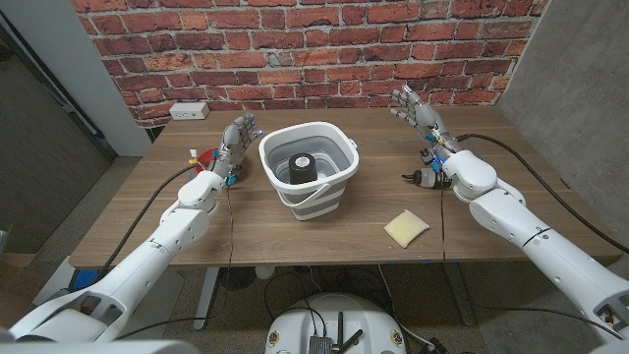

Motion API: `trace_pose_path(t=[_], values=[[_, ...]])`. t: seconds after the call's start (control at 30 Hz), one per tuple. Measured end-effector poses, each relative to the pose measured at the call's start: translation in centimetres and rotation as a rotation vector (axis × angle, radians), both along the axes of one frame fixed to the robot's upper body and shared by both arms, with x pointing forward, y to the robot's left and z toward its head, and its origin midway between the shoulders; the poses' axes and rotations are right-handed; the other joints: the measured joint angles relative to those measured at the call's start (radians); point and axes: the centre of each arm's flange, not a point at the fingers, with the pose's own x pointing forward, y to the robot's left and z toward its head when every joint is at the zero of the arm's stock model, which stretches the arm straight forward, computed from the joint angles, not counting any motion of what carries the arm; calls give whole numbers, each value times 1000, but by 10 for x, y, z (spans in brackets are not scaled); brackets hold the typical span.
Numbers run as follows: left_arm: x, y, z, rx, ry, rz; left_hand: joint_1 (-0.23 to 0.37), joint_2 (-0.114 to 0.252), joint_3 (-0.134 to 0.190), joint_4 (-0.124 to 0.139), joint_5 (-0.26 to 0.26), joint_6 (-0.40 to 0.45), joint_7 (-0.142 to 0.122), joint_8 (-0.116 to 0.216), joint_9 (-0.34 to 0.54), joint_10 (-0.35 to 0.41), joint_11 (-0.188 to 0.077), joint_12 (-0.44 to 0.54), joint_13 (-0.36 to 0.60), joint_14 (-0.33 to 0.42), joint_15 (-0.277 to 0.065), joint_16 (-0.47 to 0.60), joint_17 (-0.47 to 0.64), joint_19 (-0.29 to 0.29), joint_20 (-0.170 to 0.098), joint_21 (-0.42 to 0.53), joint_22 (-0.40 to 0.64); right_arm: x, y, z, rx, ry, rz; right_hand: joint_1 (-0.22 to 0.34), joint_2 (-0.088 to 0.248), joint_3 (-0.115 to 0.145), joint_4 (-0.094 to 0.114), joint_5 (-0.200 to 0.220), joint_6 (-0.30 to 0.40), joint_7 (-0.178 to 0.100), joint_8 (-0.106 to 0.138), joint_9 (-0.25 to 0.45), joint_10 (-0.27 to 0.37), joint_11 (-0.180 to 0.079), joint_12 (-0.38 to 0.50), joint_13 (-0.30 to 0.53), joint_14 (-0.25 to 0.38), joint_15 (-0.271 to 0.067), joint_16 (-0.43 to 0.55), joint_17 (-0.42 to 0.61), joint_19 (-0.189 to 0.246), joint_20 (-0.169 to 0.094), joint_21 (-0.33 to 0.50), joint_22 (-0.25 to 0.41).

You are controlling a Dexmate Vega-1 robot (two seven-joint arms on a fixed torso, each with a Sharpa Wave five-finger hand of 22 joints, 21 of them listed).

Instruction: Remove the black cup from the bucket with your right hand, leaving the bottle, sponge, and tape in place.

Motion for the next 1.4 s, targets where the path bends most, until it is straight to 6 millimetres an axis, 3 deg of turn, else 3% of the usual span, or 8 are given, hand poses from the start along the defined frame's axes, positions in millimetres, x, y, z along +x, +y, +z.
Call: trace_pose_path(t=[0.5, 0.73, 0.83, 1.1, 1.4], values=[[-6, 4, -1, -5, -9, 8, 0, 0, 8, -8, 0, 18, 0, 0, 0, 12, -2, 0, -3, 10, 0, 0, -2, 0, 0, -20, 0, -26, 14, 15, -154, -70, -75, 12, -12, -2, -19, 0, 6, -5, 0, 0, 9, 9, 8, 0, 3, -3, 0, -18, -25, 10, -8, 5], [-7, 5, 0, -8, -14, 12, 0, 0, 11, -11, 0, 18, 0, 0, 0, 12, -2, 0, -3, 24, 3, 0, -2, 0, 0, -31, 0, -44, 25, 25, -184, -109, -49, 27, -27, 2, -48, 0, -24, -13, -4, 0, 9, 9, 8, 0, 3, -3, 0, -35, -63, 14, -16, 5], [-10, 6, 0, -6, -19, 15, 0, 0, 11, -11, 0, 18, 0, 0, 0, 12, -2, 0, -3, 32, 11, 0, -2, 0, 0, -35, 0, -43, 26, 23, -266, -112, -137, 32, -32, 4, -52, 0, -29, -11, -4, 0, 9, 9, 8, 0, 3, -3, 0, -40, -76, 12, -16, 5], [-12, 8, -2, -7, -18, 20, 0, 0, 15, -15, 0, 18, 0, 0, 0, 12, -2, 0, -3, 39, 7, 0, -2, 0, 0, -43, 0, -64, 40, 33, -370, -158, -173, 52, -36, 6, -78, -5, -37, -9, -4, 0, 4, 5, 8, 0, 3, -3, 7, -52, -104, 39, -16, 5], [-13, 9, -2, -4, -20, 21, 0, 0, 15, -15, 0, 18, 0, 0, 0, 12, -2, 0, -3, 39, 7, 0, -2, 0, 0, -47, 0, -78, 50, 42, -498, -180, -219, 87, -45, 14, -109, -14, -34, -24, 1, 5, 1, 9, 8, 2, 19, -4, 11, -65, -94, 52, -10, 5]])
